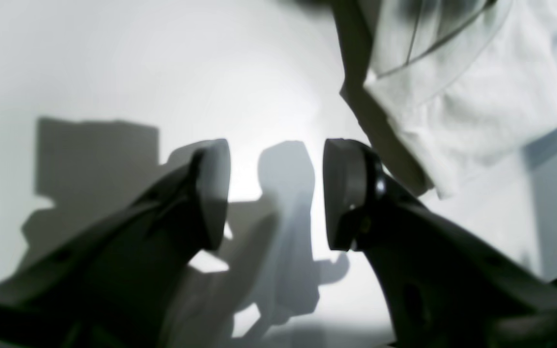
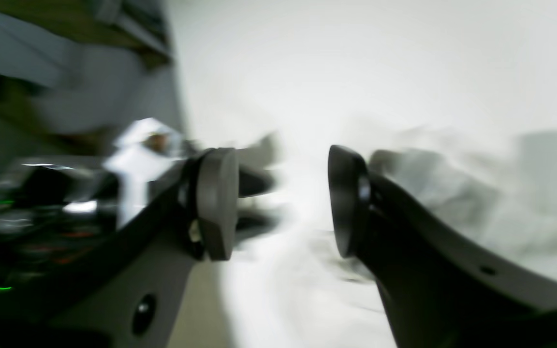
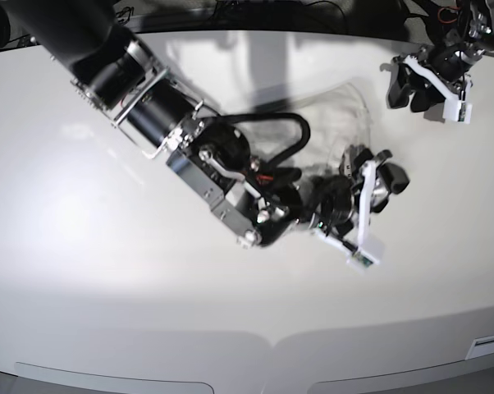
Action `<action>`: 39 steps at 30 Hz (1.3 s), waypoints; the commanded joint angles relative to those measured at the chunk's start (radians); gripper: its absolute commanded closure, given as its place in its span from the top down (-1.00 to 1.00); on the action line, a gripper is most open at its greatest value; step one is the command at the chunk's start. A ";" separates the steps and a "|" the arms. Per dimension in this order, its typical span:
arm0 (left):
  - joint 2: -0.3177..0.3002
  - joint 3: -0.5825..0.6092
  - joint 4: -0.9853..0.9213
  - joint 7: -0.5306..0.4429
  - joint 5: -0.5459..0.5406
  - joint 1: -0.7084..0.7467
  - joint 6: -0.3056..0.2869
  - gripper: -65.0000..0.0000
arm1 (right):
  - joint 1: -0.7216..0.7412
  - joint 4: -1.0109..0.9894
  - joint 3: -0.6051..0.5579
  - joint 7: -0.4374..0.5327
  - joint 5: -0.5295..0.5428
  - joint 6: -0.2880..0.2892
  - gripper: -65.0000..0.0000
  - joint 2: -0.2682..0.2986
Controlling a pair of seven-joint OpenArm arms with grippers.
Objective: Fold the T-shirt properly
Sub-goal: 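Fold the bundle over with the right gripper toward the left gripper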
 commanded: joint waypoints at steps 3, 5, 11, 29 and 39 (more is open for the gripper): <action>-0.010 -0.006 0.018 -0.018 -0.106 0.019 -0.009 -0.27 | 0.083 0.018 0.020 0.013 -0.031 -0.029 -0.33 0.053; -0.005 -0.006 0.019 -0.016 -0.163 0.025 -0.014 -0.56 | 0.105 0.018 0.020 0.015 -0.068 -0.047 -0.70 0.104; 0.047 -0.005 0.026 -0.016 -0.254 0.024 -0.033 -1.00 | 0.113 0.010 0.020 0.102 -0.158 -0.069 -1.00 0.225; 0.292 0.081 0.029 -0.018 -0.048 0.002 -0.036 -1.00 | 0.148 -0.409 0.020 0.206 -0.394 -0.063 -1.00 0.121; 0.292 0.083 -0.002 -0.113 0.036 -0.038 -0.019 -1.00 | 0.118 -0.407 0.020 0.148 -0.312 0.063 -1.00 0.169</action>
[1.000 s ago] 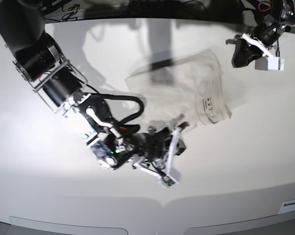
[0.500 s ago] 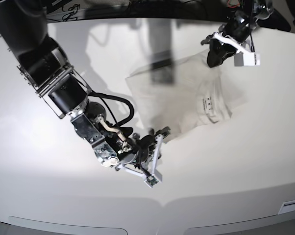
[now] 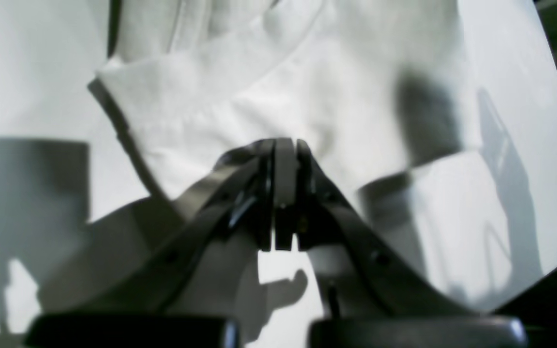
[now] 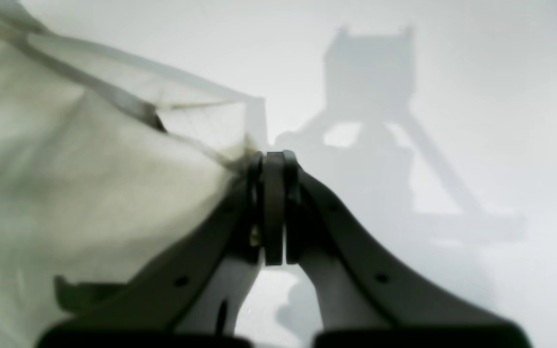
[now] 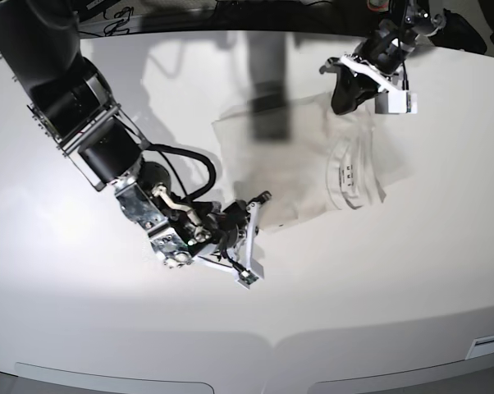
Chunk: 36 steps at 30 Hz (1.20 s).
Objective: Fold the T-shirt properly
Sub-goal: 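Fold the bundle over with the right gripper toward the left gripper, then press and square the folded shirt with both grippers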
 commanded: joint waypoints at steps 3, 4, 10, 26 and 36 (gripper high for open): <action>-0.001 -0.002 -0.047 -0.019 0.024 -0.057 -0.006 -1.00 | 0.011 0.014 0.008 -0.024 0.014 0.042 -1.00 0.004; -0.001 -0.002 -0.070 -0.019 0.034 -0.077 -0.006 -1.00 | 0.002 0.015 0.008 -0.027 0.013 0.051 -1.00 0.007; -0.041 -0.006 -0.185 -0.019 0.069 -0.198 0.000 -1.00 | -0.083 0.098 0.008 -0.034 0.010 0.066 -1.00 0.058; -0.223 -0.006 -0.352 -0.039 0.076 -0.408 0.085 -1.00 | -0.362 0.541 0.008 -0.069 -0.002 0.020 -1.00 0.166; -0.229 -0.006 -0.394 -0.048 0.157 -0.527 0.085 -1.00 | -0.512 0.619 0.008 -0.063 -0.155 0.020 -1.00 0.046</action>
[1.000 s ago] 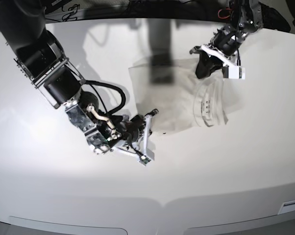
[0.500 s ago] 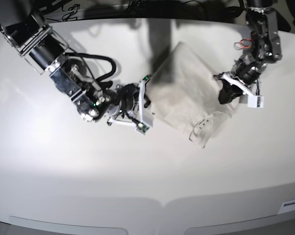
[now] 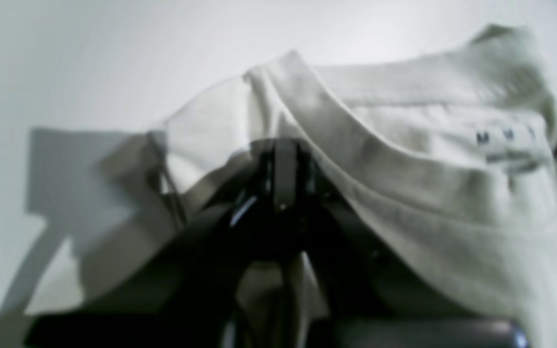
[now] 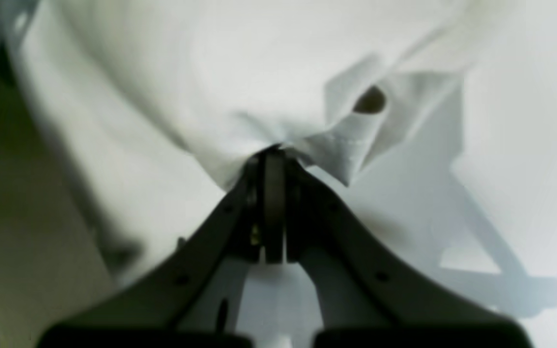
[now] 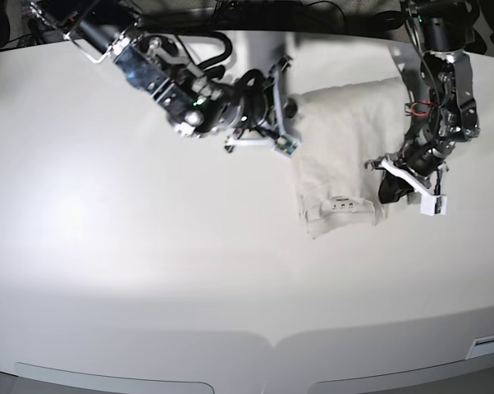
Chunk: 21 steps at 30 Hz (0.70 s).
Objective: Fold the T-shirt properly
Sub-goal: 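Press and square the folded shirt with both grippers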
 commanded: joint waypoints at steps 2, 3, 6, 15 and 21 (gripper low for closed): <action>-0.016 -0.002 0.014 -0.021 0.008 -0.032 -0.005 -1.00 | 0.005 0.020 0.006 0.015 -0.016 0.002 -1.00 -0.030; -0.020 -0.002 0.014 -0.021 0.014 -0.036 -0.005 -1.00 | 0.003 0.020 0.006 0.014 -0.030 0.002 -1.00 -0.040; -0.039 -0.002 0.015 -0.021 0.012 -0.038 -0.005 -1.00 | 0.004 0.022 0.006 0.017 -0.065 -0.011 -1.00 -0.047; -0.146 -0.002 0.159 0.039 -0.135 0.042 -0.005 -1.00 | 0.003 0.132 0.031 -0.002 -0.117 -0.091 -1.00 -0.007; -0.198 -0.010 0.362 0.038 -0.135 0.235 0.079 -1.00 | 0.003 0.262 0.148 -0.082 -0.065 -0.098 -1.00 0.020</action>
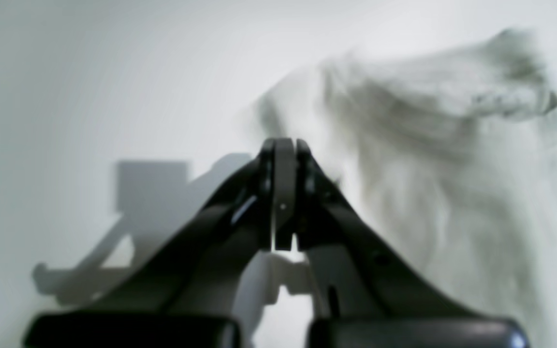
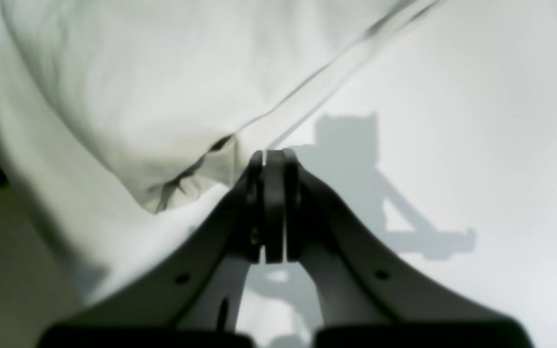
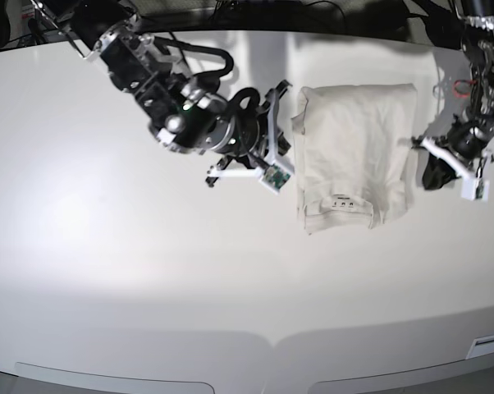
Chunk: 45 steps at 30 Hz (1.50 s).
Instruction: Fold the T-shirt properly
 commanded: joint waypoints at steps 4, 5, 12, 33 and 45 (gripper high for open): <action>-0.016 -0.076 0.129 -0.064 -0.030 0.121 -0.008 -1.00 | 0.013 0.093 0.103 -0.050 0.100 0.013 -1.00 0.028; -0.016 -0.100 0.150 -0.068 -0.043 0.154 -0.008 -1.00 | 0.011 0.110 0.126 -0.068 0.113 0.015 -1.00 0.032; -0.015 -0.243 0.240 -0.070 -0.175 0.387 -0.009 -1.00 | -0.080 0.226 0.236 -0.140 0.177 0.015 -1.00 0.105; 0.207 -0.413 0.271 -0.078 -0.193 0.808 -0.206 -1.00 | -0.719 0.573 0.494 -0.298 0.191 0.014 -1.00 0.246; 0.223 -0.412 0.201 -0.109 -0.016 0.856 -0.206 -1.00 | -1.154 0.578 0.545 -0.156 -0.062 -0.032 -1.00 0.246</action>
